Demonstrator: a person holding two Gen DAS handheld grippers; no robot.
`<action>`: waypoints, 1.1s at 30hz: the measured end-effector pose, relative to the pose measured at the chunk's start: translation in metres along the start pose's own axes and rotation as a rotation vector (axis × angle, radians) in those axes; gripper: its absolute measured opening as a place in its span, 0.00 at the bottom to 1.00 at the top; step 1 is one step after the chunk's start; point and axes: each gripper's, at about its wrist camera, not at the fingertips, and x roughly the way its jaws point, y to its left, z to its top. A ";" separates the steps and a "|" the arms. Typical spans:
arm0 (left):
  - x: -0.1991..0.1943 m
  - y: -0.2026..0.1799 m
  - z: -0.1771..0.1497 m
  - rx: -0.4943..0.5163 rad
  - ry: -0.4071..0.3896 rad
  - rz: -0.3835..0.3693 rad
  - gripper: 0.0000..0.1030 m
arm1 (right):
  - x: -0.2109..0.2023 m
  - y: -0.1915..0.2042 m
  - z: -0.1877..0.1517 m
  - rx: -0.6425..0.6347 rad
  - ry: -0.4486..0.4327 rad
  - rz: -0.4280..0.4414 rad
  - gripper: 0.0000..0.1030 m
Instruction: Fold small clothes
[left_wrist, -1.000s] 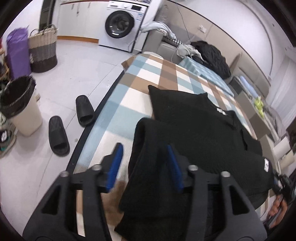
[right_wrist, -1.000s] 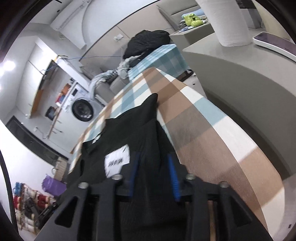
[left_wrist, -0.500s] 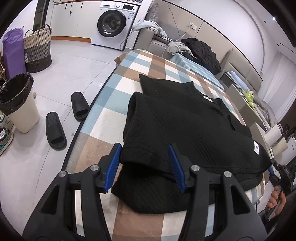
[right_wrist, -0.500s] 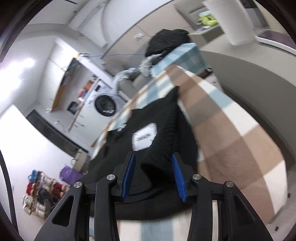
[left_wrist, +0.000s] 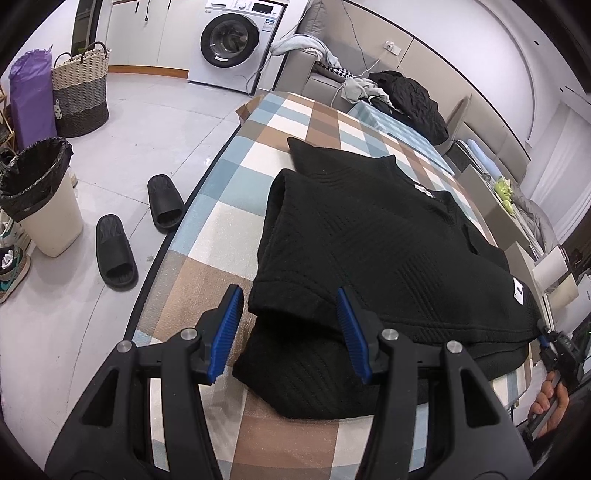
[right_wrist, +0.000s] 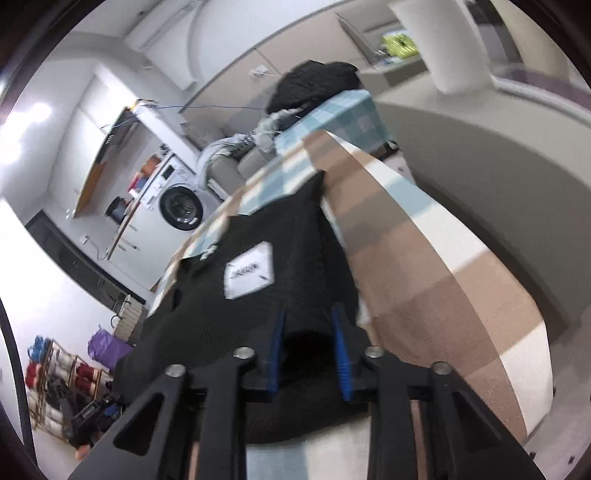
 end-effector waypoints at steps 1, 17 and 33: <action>0.000 -0.001 -0.001 0.002 0.002 -0.004 0.48 | -0.004 0.005 0.000 -0.013 -0.014 0.045 0.23; -0.007 -0.010 0.005 -0.027 -0.068 -0.055 0.48 | 0.014 0.014 -0.009 -0.026 0.054 0.079 0.37; 0.004 -0.007 0.024 -0.078 -0.086 -0.071 0.04 | 0.023 0.015 -0.001 0.042 0.028 0.064 0.07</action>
